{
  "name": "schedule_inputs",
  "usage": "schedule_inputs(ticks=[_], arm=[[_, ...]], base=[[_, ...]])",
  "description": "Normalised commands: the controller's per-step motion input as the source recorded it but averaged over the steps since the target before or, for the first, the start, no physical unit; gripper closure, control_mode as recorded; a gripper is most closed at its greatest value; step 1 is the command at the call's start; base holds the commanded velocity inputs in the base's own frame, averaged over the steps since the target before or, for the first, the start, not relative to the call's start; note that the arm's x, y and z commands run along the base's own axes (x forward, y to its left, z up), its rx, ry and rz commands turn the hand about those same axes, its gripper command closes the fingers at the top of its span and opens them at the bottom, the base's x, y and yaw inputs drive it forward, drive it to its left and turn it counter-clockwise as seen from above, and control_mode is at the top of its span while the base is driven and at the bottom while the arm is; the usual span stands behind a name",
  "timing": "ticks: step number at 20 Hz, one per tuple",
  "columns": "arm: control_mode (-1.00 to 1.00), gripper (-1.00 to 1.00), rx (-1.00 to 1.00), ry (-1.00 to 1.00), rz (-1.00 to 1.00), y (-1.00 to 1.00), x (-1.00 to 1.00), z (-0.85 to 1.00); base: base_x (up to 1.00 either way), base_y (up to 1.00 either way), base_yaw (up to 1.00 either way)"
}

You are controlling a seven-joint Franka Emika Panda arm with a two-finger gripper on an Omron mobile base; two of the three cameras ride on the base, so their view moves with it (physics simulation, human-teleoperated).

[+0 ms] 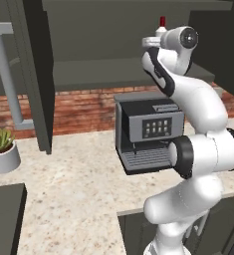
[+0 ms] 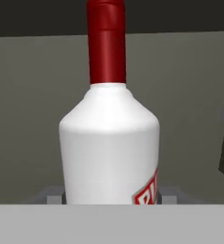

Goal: Open the cabinet directly in front. Then move the liquor and the mug to the dining counter with the jar on it.

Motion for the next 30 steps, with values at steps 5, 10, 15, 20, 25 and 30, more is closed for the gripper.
schedule_inputs(ticks=[5, 10, 15, 20, 25, 30], arm=[[-1.0, 1.0, 0.02, -0.11, 0.0, -0.47, -1.0, 0.0], [-1.0, 1.0, 0.0, -0.02, 0.01, -0.52, -1.0, -0.01], [-1.0, 1.0, -0.02, 0.04, 0.1, -0.27, -1.0, -0.35], [-1.0, 1.0, -0.2, 0.29, 0.25, 0.12, -1.0, -0.9], [-1.0, 1.0, -0.17, 0.31, 0.24, 0.05, -1.0, -0.97], [-1.0, 1.0, -0.16, 0.1, 0.17, 0.26, -0.91, -0.6]], base=[[0.0, 0.0, 0.0], [0.0, 0.0, 0.0], [0.0, 0.0, 0.0], [0.0, 0.0, 0.0], [0.0, 0.0, 0.0], [0.0, 0.0, 0.0]])
